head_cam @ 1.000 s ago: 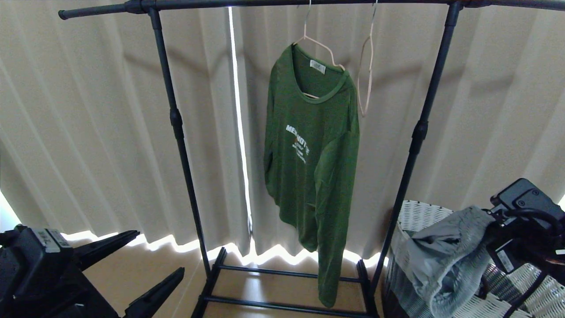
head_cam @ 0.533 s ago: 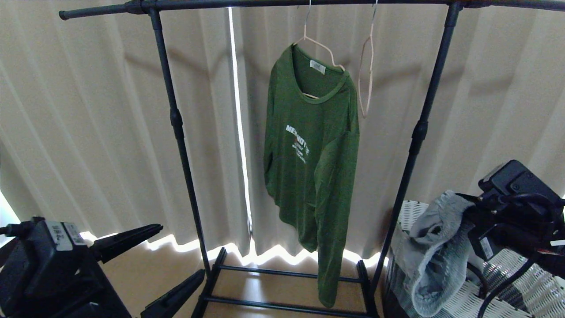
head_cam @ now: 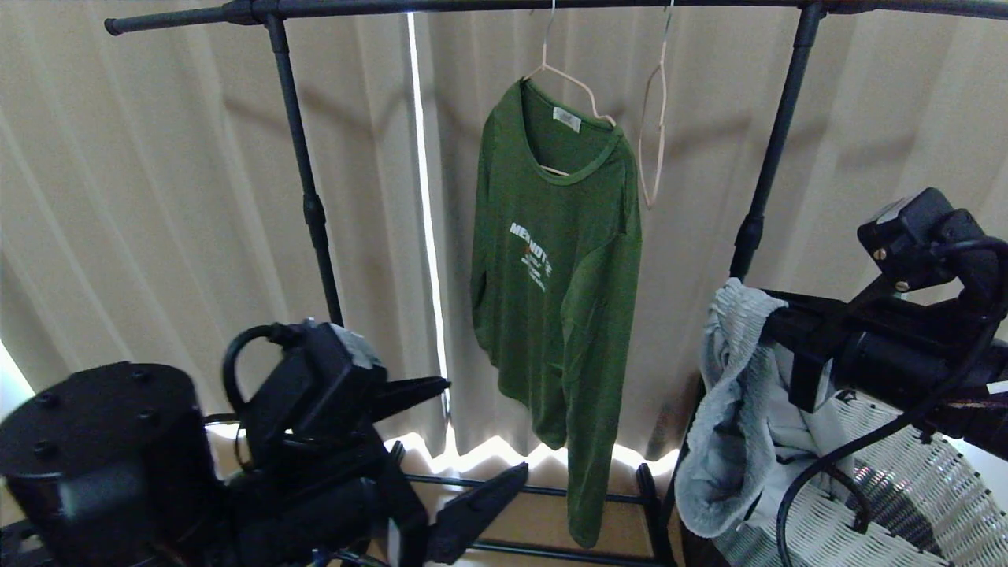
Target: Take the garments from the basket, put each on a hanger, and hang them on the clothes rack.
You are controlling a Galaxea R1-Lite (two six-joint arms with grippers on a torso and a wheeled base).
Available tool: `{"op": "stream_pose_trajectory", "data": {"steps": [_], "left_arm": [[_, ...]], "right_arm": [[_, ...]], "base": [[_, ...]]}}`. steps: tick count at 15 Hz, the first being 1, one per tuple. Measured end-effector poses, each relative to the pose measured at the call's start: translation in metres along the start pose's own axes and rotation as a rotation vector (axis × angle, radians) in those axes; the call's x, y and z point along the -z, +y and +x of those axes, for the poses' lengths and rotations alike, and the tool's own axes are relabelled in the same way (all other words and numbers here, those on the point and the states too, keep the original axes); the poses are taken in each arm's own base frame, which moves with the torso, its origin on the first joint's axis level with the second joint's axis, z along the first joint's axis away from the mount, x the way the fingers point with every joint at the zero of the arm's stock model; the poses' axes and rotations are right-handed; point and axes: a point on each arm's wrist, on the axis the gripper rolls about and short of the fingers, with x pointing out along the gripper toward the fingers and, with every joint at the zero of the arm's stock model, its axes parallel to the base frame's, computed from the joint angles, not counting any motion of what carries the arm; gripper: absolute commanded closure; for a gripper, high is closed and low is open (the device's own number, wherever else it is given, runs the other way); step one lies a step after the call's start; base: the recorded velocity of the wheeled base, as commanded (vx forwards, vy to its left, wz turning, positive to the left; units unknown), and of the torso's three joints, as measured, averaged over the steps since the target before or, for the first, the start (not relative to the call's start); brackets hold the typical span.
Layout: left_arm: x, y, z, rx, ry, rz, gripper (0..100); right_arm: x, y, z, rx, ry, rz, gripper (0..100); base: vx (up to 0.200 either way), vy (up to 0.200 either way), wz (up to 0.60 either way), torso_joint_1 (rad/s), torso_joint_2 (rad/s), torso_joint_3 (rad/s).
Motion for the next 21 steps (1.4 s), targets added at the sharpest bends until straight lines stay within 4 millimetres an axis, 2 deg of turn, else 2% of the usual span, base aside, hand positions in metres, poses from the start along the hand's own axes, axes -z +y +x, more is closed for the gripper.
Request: {"op": "stream_pose_trajectory", "data": {"steps": [5, 8, 15, 21], "left_arm": [[0.001, -0.053, 0.062, 0.150, 0.055, -0.260, 0], [0.015, -0.066, 0.089, 0.097, 0.094, -0.270, 0], [0.040, -0.069, 0.136, -0.039, 0.134, -0.349, 0], [0.051, -0.057, 0.146, -0.084, 0.158, -0.350, 0]], "right_arm": [[-0.016, 0.009, -0.007, -0.091, -0.074, 0.078, 100], [-0.023, 0.011, -0.018, -0.133, -0.120, 0.088, 100], [-0.036, 0.015, -0.031, -0.174, -0.194, 0.117, 100], [-0.051, 0.016, -0.044, -0.283, -0.271, 0.156, 100]], "base": [[0.000, 0.000, 0.00, 0.000, 0.00, 0.000], [0.000, 0.000, 0.00, 0.000, 0.00, 0.000], [0.000, 0.000, 0.00, 0.000, 0.00, 0.000], [0.000, 0.000, 0.00, 0.000, 0.00, 0.000]]}}
